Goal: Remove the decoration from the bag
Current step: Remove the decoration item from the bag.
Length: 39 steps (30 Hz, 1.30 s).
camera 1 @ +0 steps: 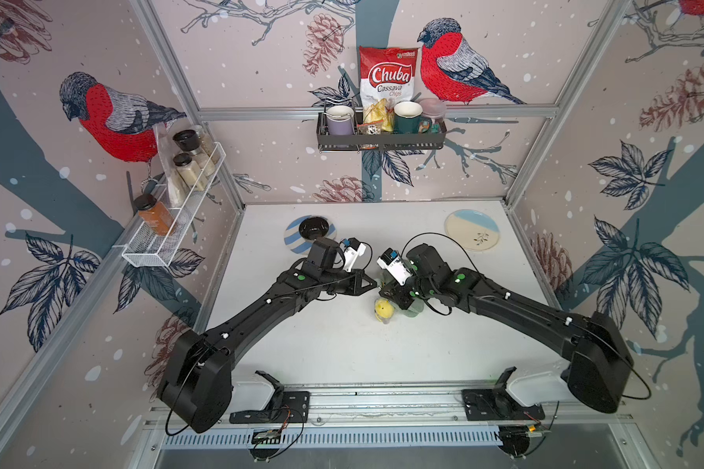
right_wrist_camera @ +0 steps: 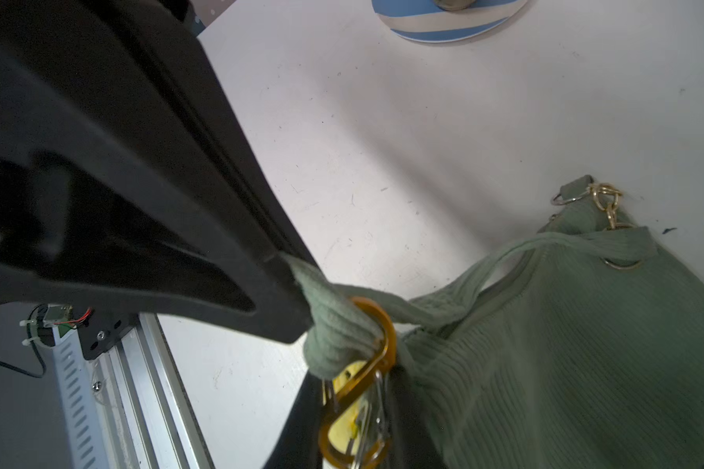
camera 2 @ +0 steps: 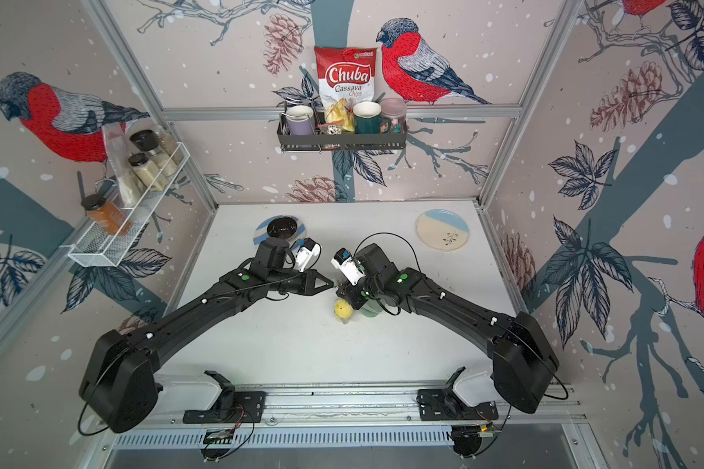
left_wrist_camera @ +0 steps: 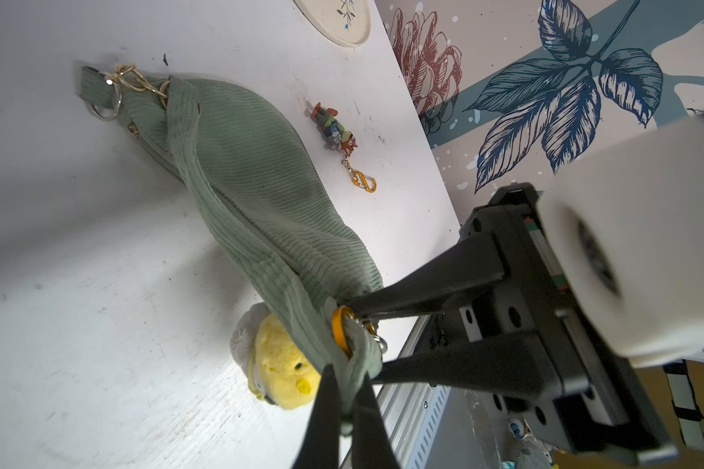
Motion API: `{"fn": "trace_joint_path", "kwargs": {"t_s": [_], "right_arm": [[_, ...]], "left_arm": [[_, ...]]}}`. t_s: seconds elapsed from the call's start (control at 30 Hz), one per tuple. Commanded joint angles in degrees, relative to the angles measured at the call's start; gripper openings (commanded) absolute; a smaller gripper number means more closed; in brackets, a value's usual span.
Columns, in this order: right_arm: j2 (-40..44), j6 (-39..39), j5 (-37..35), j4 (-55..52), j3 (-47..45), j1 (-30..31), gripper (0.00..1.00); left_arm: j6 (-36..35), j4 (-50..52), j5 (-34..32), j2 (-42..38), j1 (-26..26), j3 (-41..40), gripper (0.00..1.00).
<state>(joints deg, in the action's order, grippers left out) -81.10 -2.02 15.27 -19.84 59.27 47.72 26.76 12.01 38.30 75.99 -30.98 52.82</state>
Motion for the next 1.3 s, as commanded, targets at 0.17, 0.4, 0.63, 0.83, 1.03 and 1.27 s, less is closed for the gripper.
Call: {"fn": "trace_joint_path", "kwargs": {"t_s": [0.17,0.4,0.63,0.83,1.03,1.27], "right_arm": [[-0.81,-3.93,-1.68,-3.55,3.23,0.43,0.0],[-4.24,-9.4,-0.48,-10.24,10.09,0.71,0.0],[-6.34,-12.56,1.23,-10.76,11.84,1.99,0.0],[-1.56,3.3,1.05,-8.23,5.17,2.35,0.0],[-0.98,10.94,2.04,-8.8,4.64,2.27,0.0],[0.52,13.55,0.61,-7.61,3.02,2.35,0.0]], "left_arm": [[-2.42,1.78,-6.72,-0.15,-0.54,0.74,0.0],[-2.25,0.94,-12.47,-0.81,-3.16,1.53,0.0],[5.63,-7.49,-19.86,-2.1,-3.82,-2.5,0.0],[8.2,-5.81,-14.1,-2.33,0.04,-2.2,0.0],[3.92,5.09,0.42,1.83,0.14,3.53,0.17],[7.68,4.52,5.41,0.24,2.72,1.61,0.43]]}}
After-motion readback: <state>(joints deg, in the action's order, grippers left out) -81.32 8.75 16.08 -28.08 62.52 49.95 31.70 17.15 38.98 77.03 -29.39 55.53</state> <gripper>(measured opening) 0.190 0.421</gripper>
